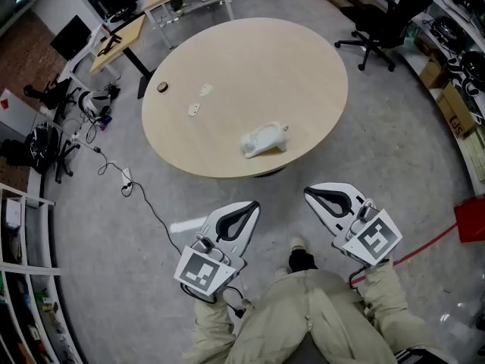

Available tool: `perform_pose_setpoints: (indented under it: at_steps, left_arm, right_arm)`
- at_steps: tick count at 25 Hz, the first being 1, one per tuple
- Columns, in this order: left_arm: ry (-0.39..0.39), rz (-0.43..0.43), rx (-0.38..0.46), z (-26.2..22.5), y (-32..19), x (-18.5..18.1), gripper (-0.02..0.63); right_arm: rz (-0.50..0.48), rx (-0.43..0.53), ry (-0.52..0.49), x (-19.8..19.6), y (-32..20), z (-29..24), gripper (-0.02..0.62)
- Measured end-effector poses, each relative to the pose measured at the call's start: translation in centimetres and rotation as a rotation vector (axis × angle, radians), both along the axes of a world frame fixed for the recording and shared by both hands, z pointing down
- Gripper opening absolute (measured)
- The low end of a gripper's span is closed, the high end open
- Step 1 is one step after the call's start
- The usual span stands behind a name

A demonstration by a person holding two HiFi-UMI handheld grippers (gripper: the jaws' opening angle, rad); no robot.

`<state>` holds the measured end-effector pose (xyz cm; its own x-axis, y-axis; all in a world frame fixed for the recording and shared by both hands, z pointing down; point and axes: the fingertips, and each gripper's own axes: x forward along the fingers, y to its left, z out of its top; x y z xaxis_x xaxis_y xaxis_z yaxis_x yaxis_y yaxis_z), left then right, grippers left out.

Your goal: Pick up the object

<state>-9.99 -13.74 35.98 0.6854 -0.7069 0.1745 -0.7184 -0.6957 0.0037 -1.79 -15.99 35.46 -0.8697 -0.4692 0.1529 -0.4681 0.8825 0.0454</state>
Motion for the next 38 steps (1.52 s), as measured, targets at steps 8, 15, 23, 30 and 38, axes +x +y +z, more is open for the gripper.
perform_pose_setpoints:
  at_steps: [8,15,23,30,38]
  left_arm:
    - [-0.018,-0.045,-0.023,1.1,-5.0,0.6,0.006]
    - [-0.055,-0.108,-0.089,3.6,-9.0,0.8,0.008]
    - [-0.139,-0.115,-0.188,8.1,-13.1,-0.7,0.046]
    - [-0.376,-0.142,-0.256,14.1,-17.4,-1.7,0.164]
    - [-0.848,-0.06,-0.244,23.6,-21.2,-0.3,0.252]
  right_arm:
    - [-0.029,-0.014,-0.019,1.0,-4.9,0.8,0.003]
    - [-0.037,-0.057,-0.033,1.8,-7.6,1.8,0.003]
    - [-0.023,-0.081,-0.036,0.4,-9.1,3.3,0.003]
    - [0.046,-0.139,-0.023,0.5,-9.0,4.2,0.003]
    - [0.138,-0.178,0.016,1.6,-8.2,5.3,0.003]
